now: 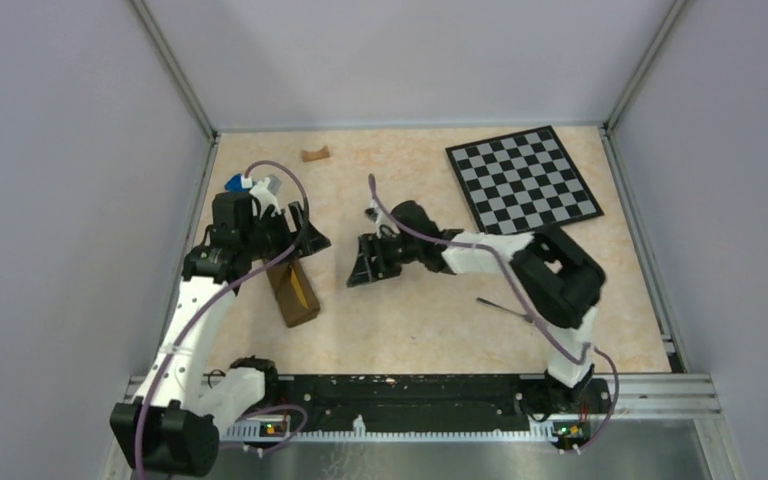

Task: Fold the napkin into a case and place the utensils inside
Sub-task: Insert the knife into the folded napkin, then move the fork to the center of the board.

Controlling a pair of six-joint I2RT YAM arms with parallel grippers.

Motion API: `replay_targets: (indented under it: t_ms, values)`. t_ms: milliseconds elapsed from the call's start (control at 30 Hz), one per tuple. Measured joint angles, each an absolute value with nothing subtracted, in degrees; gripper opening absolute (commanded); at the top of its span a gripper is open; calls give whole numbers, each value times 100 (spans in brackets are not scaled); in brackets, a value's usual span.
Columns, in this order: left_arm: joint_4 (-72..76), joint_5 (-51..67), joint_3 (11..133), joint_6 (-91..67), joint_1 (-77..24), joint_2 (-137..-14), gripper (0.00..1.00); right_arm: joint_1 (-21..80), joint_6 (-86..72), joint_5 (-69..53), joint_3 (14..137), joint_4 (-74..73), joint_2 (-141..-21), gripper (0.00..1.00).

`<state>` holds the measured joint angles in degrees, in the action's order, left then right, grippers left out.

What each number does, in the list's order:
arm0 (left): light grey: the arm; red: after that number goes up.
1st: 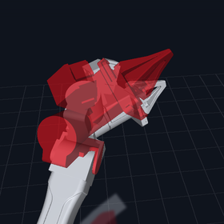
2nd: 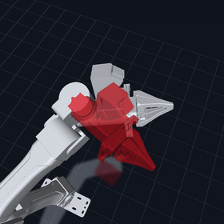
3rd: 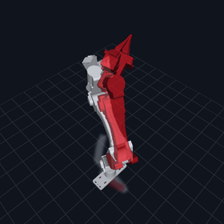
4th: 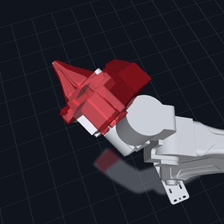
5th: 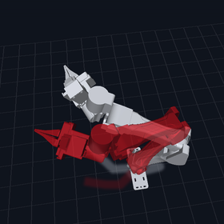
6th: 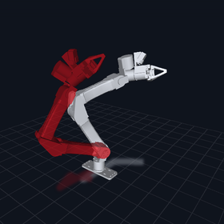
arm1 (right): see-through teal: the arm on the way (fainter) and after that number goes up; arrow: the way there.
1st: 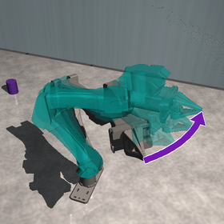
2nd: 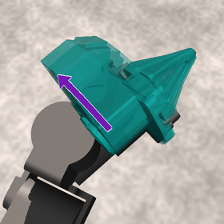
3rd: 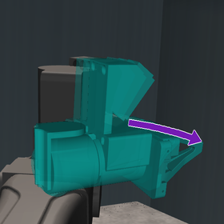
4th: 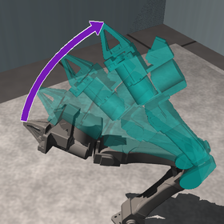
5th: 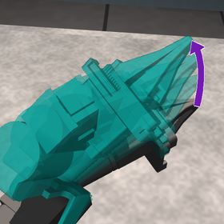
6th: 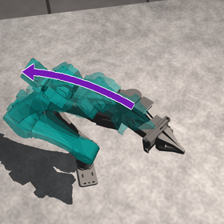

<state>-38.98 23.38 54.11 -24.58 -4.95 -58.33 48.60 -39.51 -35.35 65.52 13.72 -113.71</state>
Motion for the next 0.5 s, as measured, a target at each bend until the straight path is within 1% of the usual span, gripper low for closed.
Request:
replay_targets:
  t_ms: [67, 133, 200, 300, 367, 467, 500]
  values:
    - [-3503, 2814, 5229, -2370, -495, -5548, 77, 4665, -3138, -3028, 6462, 392, -10641, 71]
    - [-3081, 3299, 4993, -2335, -495, -5443, 77, 4510, -2283, -2097, 6493, -779, -9902, 76]
    - [-2759, 3701, 4783, -2342, -495, -5500, 77, 4488, -1782, -1245, 6571, -1745, -9504, 80]
    - [-2248, 4272, 4477, -2412, -497, -5675, 76, 4466, -1452, 49, 6622, -3245, -9334, 84]
    - [-1852, 4674, 4276, -2480, -502, -5854, 76, 4390, -1406, 565, 6571, -4091, -9365, 83]
    - [-1575, 5076, 4198, -2515, -504, -6139, 76, 3994, -1680, 849, 6584, -5074, -9365, 71]
    - [-1485, 5218, 4198, -2517, -506, -6243, 76, 3741, -1894, 875, 6602, -5258, -9362, 70]
